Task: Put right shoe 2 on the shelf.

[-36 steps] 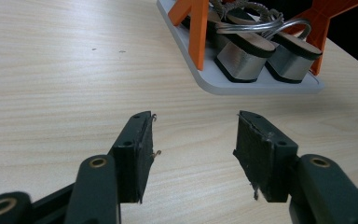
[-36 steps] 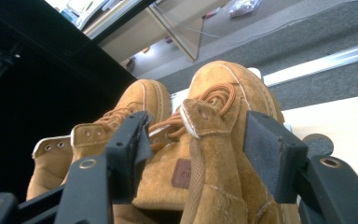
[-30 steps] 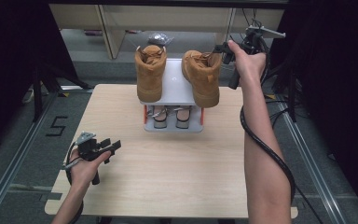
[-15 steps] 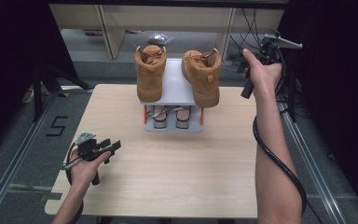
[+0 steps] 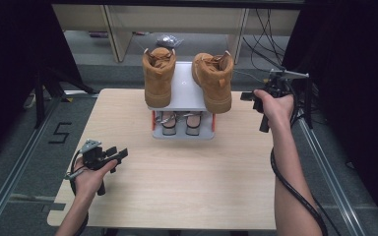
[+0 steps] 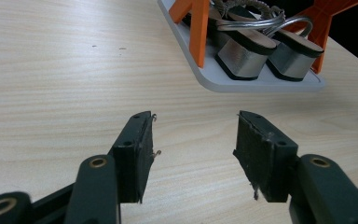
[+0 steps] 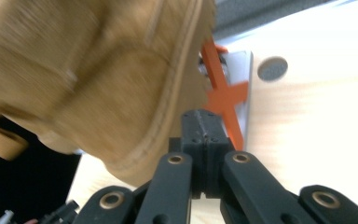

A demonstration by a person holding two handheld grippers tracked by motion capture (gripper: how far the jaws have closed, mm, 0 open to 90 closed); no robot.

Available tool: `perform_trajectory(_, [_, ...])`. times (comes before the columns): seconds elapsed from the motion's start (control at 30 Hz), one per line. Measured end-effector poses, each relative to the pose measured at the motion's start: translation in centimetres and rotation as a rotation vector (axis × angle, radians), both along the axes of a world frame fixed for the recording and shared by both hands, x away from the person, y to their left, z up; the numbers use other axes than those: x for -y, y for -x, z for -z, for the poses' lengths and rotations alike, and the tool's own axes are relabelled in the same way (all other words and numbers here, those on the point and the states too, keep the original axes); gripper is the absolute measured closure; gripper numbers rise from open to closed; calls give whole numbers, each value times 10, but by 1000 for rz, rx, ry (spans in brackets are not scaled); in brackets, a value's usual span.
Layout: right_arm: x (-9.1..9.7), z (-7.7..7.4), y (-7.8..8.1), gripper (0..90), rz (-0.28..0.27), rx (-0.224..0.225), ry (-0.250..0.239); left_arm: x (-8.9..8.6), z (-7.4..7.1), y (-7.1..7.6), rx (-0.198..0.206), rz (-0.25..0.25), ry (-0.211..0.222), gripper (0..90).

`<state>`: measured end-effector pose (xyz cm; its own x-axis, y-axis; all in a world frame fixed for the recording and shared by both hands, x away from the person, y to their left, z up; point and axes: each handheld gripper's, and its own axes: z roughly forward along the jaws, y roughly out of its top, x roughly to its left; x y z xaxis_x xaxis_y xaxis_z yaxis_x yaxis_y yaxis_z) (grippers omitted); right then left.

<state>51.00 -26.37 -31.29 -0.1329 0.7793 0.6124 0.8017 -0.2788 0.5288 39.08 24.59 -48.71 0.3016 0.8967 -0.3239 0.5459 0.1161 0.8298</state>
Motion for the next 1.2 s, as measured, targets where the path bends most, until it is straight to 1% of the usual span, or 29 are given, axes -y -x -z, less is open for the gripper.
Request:
perform_trajectory(0.03, [-1, 4, 1, 900, -6, -12, -2, 0, 0, 0, 0, 0, 0, 454])
perform_trajectory(0.07, [-1, 9, 2, 900, -13, -7, 13, 0, 0, 0, -1, -1, 0, 454])
perform_trajectory(0.1, [-3, 12, 3, 900, -22, -27, 6, 0, 0, 0, -1, -1, 1, 454])
perform_trajectory(0.17, [-5, 19, 5, 900, -34, -26, 17, 0, 0, 0, -2, 0, 0, 454])
perform_trajectory(0.2, [-7, 20, 6, 900, -35, -47, 2, 0, 0, 0, -2, 0, 0, 454])
perform_trajectory(0.23, [-8, 23, 7, 900, -49, -34, 13, 0, 0, 0, -2, 0, 0, 454])
perform_trajectory(0.3, [-11, 25, 10, 900, -63, -39, 8, 0, 0, 0, -2, 1, -1, 454])
perform_trajectory(0.33, [-14, 24, 12, 900, -61, -61, -9, 0, 0, 1, -2, 0, -1, 454])
perform_trajectory(0.37, [-15, 25, 12, 900, -79, -35, 16, 0, 0, 1, -2, 0, -1, 454])
perform_trajectory(0.4, [-17, 24, 14, 900, -84, -36, 17, 0, 0, 1, -2, -1, -2, 454])
perform_trajectory(0.43, [-17, 25, 15, 900, -96, -16, 46, 0, 0, 1, -2, -1, -1, 454])
perform_trajectory(0.47, [-20, 24, 17, 900, -92, -22, 32, 0, 0, 1, -2, -1, -1, 454])
perform_trajectory(0.5, [-21, 24, 18, 900, -102, -18, 32, 0, 0, 1, -3, -1, 0, 454])
perform_trajectory(0.53, [-24, 23, 19, 900, -97, -34, 28, 0, 1, 1, -3, -1, 0, 454])
perform_trajectory(0.6, [-26, 24, 19, 900, -124, -1, 49, 0, 1, 1, -4, -3, 1, 454])
perform_trajectory(0.63, [-29, 23, 19, 900, -120, -11, 44, 0, 1, 1, -3, -2, 0, 454])
perform_trajectory(0.67, [-30, 23, 19, 900, -127, -9, 45, 0, 1, 1, -4, -3, 0, 454])
perform_trajectory(0.7, [-30, 23, 19, 900, -134, -1, 61, -1, 1, 1, -3, -4, 0, 454])
perform_trajectory(0.77, [-30, 23, 19, 900, -131, 2, 61, -1, 1, 1, -3, -4, 0, 454])
perform_trajectory(0.8, [-30, 23, 19, 900, -134, 6, 52, -1, 1, 1, -3, -4, -1, 454])
perform_trajectory(0.9, [-30, 22, 19, 900, -127, 1, 56, 0, 2, 0, -3, 0, 3, 454])
perform_trajectory(0.93, [-33, 22, 20, 900, -117, -14, 38, 1, 2, 0, -4, -2, 0, 454])
perform_trajectory(0.97, [-34, 21, 20, 900, -107, -39, 33, 1, 1, 0, -6, 0, -2, 454])
perform_trajectory(1.0, [-34, 23, 19, 900, -130, -5, 44, 1, 2, 0, -7, 0, -2, 454])
perform_trajectory(1.07, [-38, 23, 18, 900, -136, -14, 36, 1, 2, 0, -7, 0, -1, 454])
perform_trajectory(1.1, [-41, 22, 18, 900, -121, -39, 17, 1, 2, 0, -7, 0, -1, 454])
perform_trajectory(1.13, [-40, 24, 16, 900, -140, -4, 41, 1, 2, 0, -7, -1, -1, 454])
perform_trajectory(1.17, [-43, 22, 15, 900, -129, -31, 25, 1, 2, 0, -6, -1, -1, 454])
perform_trajectory(1.2, [-42, 23, 14, 900, -151, -11, 44, 0, 2, 0, -6, -2, 0, 454])
